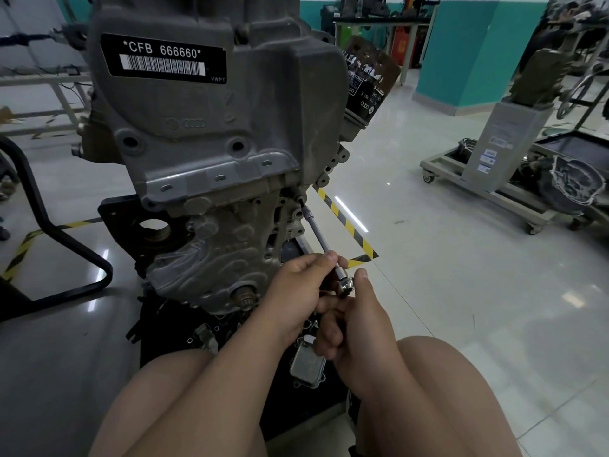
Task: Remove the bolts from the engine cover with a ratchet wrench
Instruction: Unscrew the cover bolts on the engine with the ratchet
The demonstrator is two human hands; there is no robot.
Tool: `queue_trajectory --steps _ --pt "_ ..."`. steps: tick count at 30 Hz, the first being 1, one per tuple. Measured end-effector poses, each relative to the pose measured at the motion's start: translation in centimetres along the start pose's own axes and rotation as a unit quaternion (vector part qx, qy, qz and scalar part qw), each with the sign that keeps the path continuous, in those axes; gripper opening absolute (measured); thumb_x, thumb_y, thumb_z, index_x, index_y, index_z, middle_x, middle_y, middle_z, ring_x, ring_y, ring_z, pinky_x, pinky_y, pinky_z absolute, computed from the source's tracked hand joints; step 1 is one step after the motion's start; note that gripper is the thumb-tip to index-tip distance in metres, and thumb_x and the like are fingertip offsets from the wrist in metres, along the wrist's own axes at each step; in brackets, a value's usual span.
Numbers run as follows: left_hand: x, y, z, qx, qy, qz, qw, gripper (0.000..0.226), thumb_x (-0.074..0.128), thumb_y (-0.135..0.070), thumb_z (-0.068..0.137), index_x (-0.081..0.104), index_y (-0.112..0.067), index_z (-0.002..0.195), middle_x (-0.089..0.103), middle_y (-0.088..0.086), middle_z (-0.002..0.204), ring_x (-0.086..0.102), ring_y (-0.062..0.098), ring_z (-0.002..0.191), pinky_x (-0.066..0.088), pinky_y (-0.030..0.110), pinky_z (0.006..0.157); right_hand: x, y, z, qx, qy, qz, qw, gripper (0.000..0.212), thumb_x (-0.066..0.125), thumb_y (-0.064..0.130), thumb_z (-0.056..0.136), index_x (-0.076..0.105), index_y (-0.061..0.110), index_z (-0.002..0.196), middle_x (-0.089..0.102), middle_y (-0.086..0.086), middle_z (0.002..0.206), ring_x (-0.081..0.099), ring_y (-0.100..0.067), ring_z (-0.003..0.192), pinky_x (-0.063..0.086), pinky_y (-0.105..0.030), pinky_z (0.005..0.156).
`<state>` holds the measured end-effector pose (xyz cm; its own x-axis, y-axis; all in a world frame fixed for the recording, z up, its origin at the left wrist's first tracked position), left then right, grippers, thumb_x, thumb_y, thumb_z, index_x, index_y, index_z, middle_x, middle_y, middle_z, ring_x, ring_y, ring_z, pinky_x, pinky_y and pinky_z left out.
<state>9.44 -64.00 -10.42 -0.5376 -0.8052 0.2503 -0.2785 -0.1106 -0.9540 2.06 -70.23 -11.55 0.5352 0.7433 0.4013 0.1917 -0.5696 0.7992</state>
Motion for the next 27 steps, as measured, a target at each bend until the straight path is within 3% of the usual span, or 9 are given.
queue_trajectory --steps 6,10,12,15,18,21,23,25,27 --pt "-0.1 0.0 0.0 0.011 -0.001 0.039 0.999 0.029 0.057 -0.037 0.093 0.074 -0.023 0.075 0.061 0.000 0.058 0.050 0.012 0.047 0.044 0.020 0.049 0.0 0.0 0.0 -0.069 -0.026 -0.054 0.996 0.053 0.032 0.059 0.098 0.067 0.020 0.089 0.049 -0.002 0.043 0.040 -0.017 0.032 0.036 -0.024 0.042" --pt "-0.1 -0.1 -0.1 0.007 0.013 0.021 1.000 0.029 0.058 -0.035 0.095 0.072 -0.018 0.075 0.060 0.010 0.062 0.054 0.014 0.039 0.043 0.021 0.037 -0.4 0.2 -0.4 -0.130 -0.075 -0.159 0.976 0.061 0.040 0.058 0.095 0.062 0.019 0.053 0.050 -0.005 0.041 0.047 -0.015 0.036 0.038 -0.020 0.041" --pt "-0.1 -0.2 -0.2 0.007 0.014 0.022 1.000 0.030 0.057 -0.035 0.095 0.071 -0.018 0.074 0.060 0.016 0.068 0.055 0.015 0.039 0.043 0.023 0.037 -0.6 0.3 -0.7 -0.164 -0.082 -0.168 0.969 0.054 0.045 0.053 0.094 0.057 0.014 0.057 0.052 -0.005 0.043 0.046 -0.013 0.035 0.035 -0.016 0.037" --pt "0.0 -0.1 -0.1 0.008 -0.010 0.035 0.999 0.031 0.058 -0.035 0.094 0.074 -0.023 0.070 0.067 0.003 0.065 0.058 0.010 0.047 0.045 0.027 0.051 -0.6 0.6 -1.1 -0.197 -0.079 -0.191 0.958 0.045 0.052 0.043 0.095 0.056 0.013 0.062 0.052 0.000 0.044 0.046 -0.009 0.036 0.035 -0.016 0.037" --pt "0.0 -0.1 0.0 0.004 -0.028 0.038 0.999 0.030 0.059 -0.035 0.093 0.075 -0.025 0.069 0.067 -0.005 0.065 0.059 0.007 0.060 0.047 0.025 0.063 -0.7 0.8 -1.2 -0.256 -0.115 -0.318 0.906 0.032 0.053 0.043 0.093 0.059 0.021 0.070 0.060 0.013 0.053 0.052 0.000 0.047 0.037 -0.010 0.044" --pt "0.0 -0.4 -0.2 -0.002 -0.019 0.019 1.000 0.031 0.059 -0.033 0.093 0.075 -0.023 0.068 0.066 -0.004 0.064 0.060 0.006 0.057 0.048 0.018 0.055 -0.8 1.1 -1.4 -0.279 -0.137 -0.468 0.827 0.034 0.043 0.059 0.084 0.055 0.028 0.084 0.058 0.011 0.062 0.055 -0.003 0.059 0.034 -0.016 0.048" --pt "-0.1 -0.5 -0.3 -0.004 -0.017 0.021 1.000 0.032 0.058 -0.032 0.094 0.075 -0.024 0.067 0.065 -0.005 0.062 0.059 0.005 0.055 0.047 0.016 0.054 -0.9 1.2 -1.4 -0.279 -0.143 -0.510 0.801 0.029 0.042 0.059 0.087 0.048 0.031 0.083 0.053 0.012 0.062 0.051 -0.002 0.058 0.029 -0.016 0.047" --pt "0.0 -0.5 -0.3 -0.005 -0.019 0.028 0.999 0.032 0.058 -0.032 0.093 0.075 -0.024 0.067 0.065 -0.005 0.064 0.058 0.006 0.058 0.047 0.020 0.058 -0.9 1.1 -1.3 -0.274 -0.142 -0.493 0.813 0.030 0.044 0.057 0.089 0.046 0.030 0.076 0.051 0.010 0.059 0.049 -0.001 0.053 0.028 -0.017 0.046" --pt "0.0 -0.5 -0.3 -0.003 -0.022 0.031 0.999 0.033 0.058 -0.033 0.093 0.075 -0.025 0.066 0.065 -0.006 0.065 0.058 0.008 0.061 0.046 0.025 0.064 -0.8 0.9 -1.2 -0.272 -0.125 -0.417 0.858 0.038 0.043 0.056 0.088 0.051 0.023 0.070 0.053 0.007 0.053 0.049 -0.001 0.047 0.033 -0.015 0.045"
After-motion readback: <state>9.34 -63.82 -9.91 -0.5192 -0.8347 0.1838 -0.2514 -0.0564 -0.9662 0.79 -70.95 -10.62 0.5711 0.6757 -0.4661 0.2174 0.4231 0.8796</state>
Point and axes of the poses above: each hand's wrist, its own z-axis towards the middle knuckle, its own x-axis out of the palm, y = z × x, the point moved 1 cm from there along z, towards the middle knuckle
